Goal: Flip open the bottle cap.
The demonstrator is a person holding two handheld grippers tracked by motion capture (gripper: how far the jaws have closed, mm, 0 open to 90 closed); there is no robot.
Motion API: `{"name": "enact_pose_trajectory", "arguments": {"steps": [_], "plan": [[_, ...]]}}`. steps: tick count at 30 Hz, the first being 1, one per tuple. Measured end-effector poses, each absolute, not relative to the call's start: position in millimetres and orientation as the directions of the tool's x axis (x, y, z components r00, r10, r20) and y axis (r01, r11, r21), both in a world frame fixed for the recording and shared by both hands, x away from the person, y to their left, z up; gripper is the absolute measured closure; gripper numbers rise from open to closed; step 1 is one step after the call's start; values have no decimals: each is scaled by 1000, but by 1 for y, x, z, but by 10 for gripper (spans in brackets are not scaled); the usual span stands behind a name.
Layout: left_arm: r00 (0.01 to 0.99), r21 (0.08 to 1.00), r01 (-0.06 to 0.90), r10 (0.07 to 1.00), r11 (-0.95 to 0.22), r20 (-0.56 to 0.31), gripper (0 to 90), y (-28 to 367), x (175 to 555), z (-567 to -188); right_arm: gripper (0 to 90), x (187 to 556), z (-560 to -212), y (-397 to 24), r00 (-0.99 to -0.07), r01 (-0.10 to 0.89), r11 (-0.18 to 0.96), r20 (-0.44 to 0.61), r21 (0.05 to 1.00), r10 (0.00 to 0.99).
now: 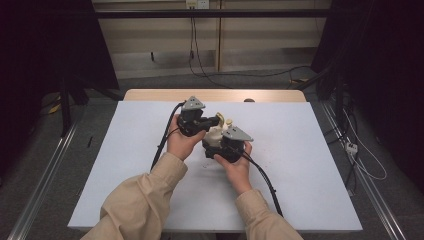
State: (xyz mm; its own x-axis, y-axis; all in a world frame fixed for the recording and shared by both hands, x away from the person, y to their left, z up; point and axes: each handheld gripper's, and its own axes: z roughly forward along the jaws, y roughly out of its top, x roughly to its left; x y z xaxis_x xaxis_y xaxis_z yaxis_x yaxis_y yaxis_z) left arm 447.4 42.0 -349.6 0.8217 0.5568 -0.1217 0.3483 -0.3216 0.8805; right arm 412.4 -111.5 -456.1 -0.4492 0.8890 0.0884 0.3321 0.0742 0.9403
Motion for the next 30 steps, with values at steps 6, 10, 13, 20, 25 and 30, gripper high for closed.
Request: {"name": "enact_pose_trajectory", "arguments": {"steps": [6,10,13,20,25,30], "plan": [[820,884,348,558,-313,-125,900,41,449,-349,51,412,-456,-112,-450,332,75,87,940,889],[820,880,351,559,-320,-124,900,40,449,-350,50,412,-456,-112,-449,332,76,87,940,889],[821,878,352,557,-323,-124,900,38,450,-352,50,412,-456,-112,-449,332,76,86,940,889],[823,878,352,554,-325,-125,900,38,450,-352,50,412,-456,-112,-450,331,77,85,940,889],[822,881,353,554,-315,-131,900,40,450,-351,50,412,-456,-112,-449,334,77,87,939,889],[825,881,354,548,-313,-137,900,42,448,-350,49,412,-456,-112,-449,336,76,89,939,889]]}}
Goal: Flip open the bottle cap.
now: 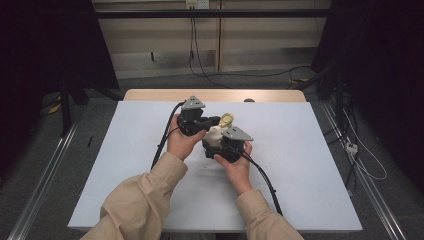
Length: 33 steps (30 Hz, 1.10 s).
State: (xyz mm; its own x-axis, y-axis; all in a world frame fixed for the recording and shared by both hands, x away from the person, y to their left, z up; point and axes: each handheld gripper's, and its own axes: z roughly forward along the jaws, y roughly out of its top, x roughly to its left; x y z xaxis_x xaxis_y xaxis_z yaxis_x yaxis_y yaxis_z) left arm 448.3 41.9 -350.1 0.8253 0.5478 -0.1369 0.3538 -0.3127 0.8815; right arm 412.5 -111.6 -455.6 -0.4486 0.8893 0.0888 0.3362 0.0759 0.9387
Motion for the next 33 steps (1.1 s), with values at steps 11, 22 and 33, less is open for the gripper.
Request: {"name": "enact_pose_trajectory", "arguments": {"steps": [11,22,33], "plan": [[820,883,365,551,-295,-155,816,46,446,-351,46,412,-455,-113,-450,343,76,92,936,888],[811,879,378,562,-291,-163,618,49,445,-351,34,409,-452,-117,-453,368,75,108,927,885],[794,876,390,586,-284,-164,331,54,441,-350,34,403,-450,-122,-463,371,95,95,924,881]]}}
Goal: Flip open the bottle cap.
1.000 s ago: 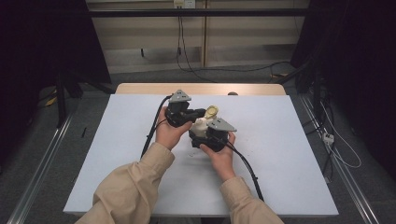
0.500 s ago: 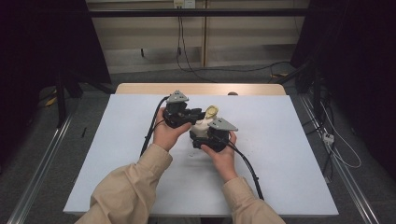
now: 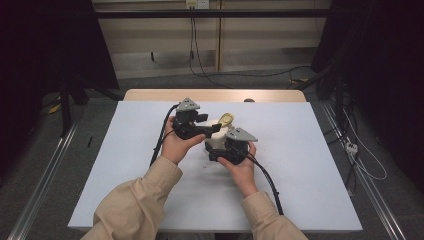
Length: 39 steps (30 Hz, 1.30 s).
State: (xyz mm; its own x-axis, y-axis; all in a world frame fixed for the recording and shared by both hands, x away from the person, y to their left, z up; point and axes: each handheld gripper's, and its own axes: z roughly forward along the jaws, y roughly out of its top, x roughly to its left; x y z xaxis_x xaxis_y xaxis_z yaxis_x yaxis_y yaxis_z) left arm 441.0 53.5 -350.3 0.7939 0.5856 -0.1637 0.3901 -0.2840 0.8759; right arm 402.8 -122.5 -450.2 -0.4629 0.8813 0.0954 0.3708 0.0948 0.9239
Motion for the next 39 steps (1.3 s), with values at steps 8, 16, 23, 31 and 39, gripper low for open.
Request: {"name": "enact_pose_trajectory", "arguments": {"steps": [8,16,23,31,39], "plan": [[792,870,403,586,-285,-175,226,61,437,-354,37,398,-449,-127,-466,378,101,94,920,880],[791,870,408,583,-276,-186,176,71,432,-357,62,392,-448,-134,-478,397,82,130,914,869],[798,871,405,572,-277,-189,154,78,428,-360,58,384,-445,-142,-502,402,80,147,912,852],[802,873,402,567,-276,-190,129,90,420,-365,53,374,-442,-154,-518,394,87,142,915,844],[808,871,404,556,-279,-197,106,103,414,-372,62,361,-439,-166,-536,385,89,143,919,832]]}}
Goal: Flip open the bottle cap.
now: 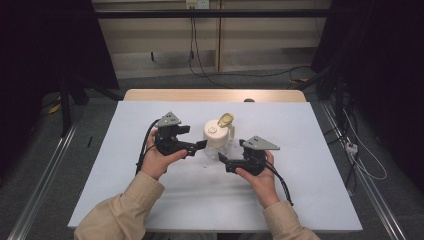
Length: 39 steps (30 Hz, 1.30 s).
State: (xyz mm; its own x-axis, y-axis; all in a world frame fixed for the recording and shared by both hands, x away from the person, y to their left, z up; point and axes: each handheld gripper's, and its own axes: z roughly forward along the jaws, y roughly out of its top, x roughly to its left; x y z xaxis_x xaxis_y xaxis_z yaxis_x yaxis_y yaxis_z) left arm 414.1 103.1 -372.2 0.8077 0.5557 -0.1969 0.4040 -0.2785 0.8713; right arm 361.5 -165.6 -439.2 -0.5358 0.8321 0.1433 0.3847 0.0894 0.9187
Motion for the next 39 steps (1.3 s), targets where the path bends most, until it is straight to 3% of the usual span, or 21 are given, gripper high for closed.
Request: {"name": "enact_pose_trajectory", "arguments": {"steps": [39], "plan": [[776,879,417,594,-231,-212,96,184,380,-412,67,322,-438,-219,-524,363,108,107,926,845]]}}
